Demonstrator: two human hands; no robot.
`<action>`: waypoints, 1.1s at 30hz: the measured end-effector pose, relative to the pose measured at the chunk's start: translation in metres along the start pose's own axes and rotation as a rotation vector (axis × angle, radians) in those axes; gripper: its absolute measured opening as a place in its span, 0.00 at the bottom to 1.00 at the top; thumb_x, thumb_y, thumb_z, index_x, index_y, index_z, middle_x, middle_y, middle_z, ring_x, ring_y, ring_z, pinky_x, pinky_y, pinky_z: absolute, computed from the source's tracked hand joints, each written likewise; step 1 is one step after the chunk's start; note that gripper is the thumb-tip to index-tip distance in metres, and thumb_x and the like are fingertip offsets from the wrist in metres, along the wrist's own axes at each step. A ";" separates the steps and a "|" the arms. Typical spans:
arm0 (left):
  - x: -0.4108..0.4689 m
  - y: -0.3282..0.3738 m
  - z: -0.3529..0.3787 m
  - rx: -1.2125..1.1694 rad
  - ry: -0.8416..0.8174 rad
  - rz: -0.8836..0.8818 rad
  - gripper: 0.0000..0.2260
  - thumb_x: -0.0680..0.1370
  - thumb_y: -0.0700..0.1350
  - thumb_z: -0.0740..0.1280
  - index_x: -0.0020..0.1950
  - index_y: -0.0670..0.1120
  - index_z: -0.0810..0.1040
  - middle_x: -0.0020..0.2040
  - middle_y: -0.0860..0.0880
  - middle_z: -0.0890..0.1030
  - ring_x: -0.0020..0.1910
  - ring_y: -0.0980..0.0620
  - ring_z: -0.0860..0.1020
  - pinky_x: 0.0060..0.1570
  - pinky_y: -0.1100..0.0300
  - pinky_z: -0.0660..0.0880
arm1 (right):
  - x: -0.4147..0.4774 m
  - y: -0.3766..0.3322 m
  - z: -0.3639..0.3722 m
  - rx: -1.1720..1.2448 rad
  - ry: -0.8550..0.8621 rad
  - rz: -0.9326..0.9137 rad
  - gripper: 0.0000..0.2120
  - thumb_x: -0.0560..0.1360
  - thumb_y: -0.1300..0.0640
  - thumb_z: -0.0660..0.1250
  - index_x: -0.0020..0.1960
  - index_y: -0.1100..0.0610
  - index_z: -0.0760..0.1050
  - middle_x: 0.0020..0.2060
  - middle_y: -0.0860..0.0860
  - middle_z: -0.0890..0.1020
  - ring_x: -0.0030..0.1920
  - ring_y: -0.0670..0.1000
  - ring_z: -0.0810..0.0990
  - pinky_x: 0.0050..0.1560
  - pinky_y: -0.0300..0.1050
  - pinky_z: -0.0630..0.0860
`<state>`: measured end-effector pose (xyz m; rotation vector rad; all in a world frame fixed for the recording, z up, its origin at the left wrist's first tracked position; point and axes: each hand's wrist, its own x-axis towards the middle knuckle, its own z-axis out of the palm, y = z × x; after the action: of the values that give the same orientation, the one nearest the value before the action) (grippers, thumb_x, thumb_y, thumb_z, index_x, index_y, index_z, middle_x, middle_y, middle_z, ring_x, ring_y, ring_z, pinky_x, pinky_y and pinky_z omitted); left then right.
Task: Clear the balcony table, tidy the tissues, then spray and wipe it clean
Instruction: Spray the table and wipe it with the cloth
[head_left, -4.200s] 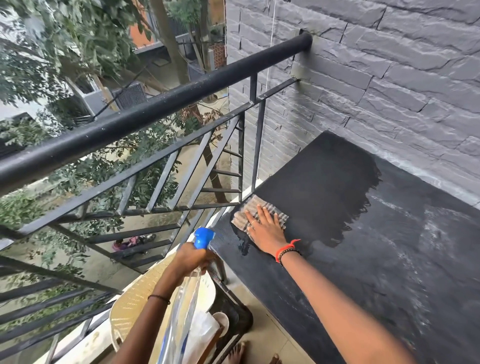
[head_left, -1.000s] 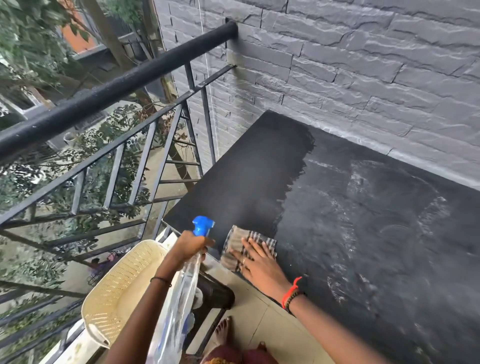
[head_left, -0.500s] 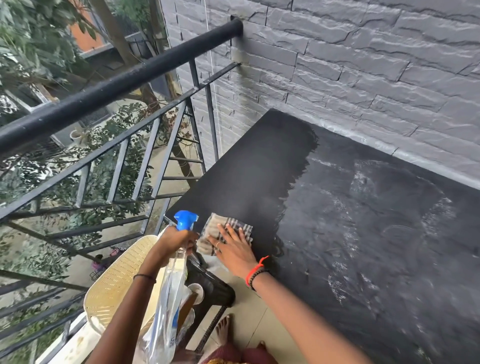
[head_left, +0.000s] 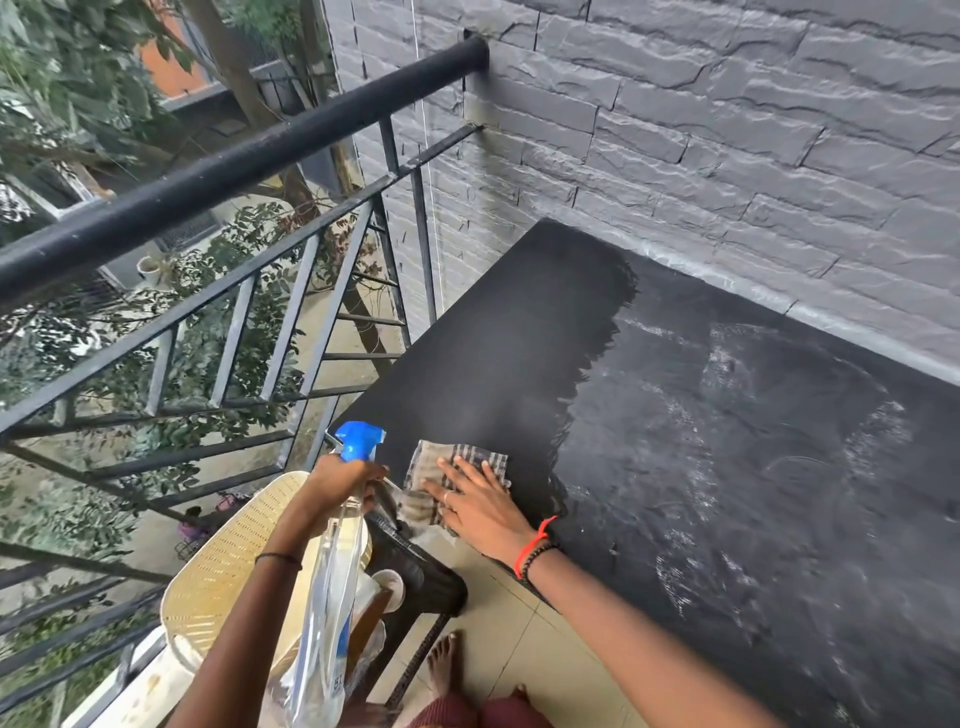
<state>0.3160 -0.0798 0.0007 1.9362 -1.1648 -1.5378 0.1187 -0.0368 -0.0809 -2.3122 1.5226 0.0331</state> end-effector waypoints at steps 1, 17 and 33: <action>0.001 0.000 0.000 0.003 -0.003 0.001 0.06 0.73 0.36 0.67 0.37 0.40 0.74 0.25 0.46 0.74 0.23 0.51 0.71 0.30 0.60 0.70 | 0.001 -0.004 0.001 -0.010 0.004 0.010 0.23 0.81 0.53 0.53 0.76 0.47 0.56 0.77 0.51 0.51 0.77 0.54 0.47 0.75 0.57 0.40; 0.006 0.030 0.062 -0.018 -0.122 0.017 0.08 0.73 0.34 0.67 0.36 0.39 0.71 0.26 0.44 0.71 0.19 0.51 0.69 0.20 0.64 0.68 | -0.084 0.070 0.011 -0.053 0.048 0.256 0.22 0.73 0.49 0.54 0.65 0.44 0.73 0.66 0.49 0.75 0.64 0.52 0.75 0.59 0.56 0.75; 0.008 0.040 0.115 0.059 -0.220 0.020 0.10 0.72 0.33 0.67 0.33 0.40 0.70 0.23 0.46 0.70 0.18 0.50 0.68 0.21 0.64 0.68 | -0.130 0.091 0.016 -0.067 0.170 0.314 0.23 0.72 0.49 0.55 0.66 0.44 0.71 0.66 0.49 0.75 0.64 0.51 0.75 0.62 0.56 0.74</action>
<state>0.1949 -0.0883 -0.0097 1.8203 -1.3282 -1.7593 -0.0135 0.0520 -0.0940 -2.1485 1.9869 -0.0314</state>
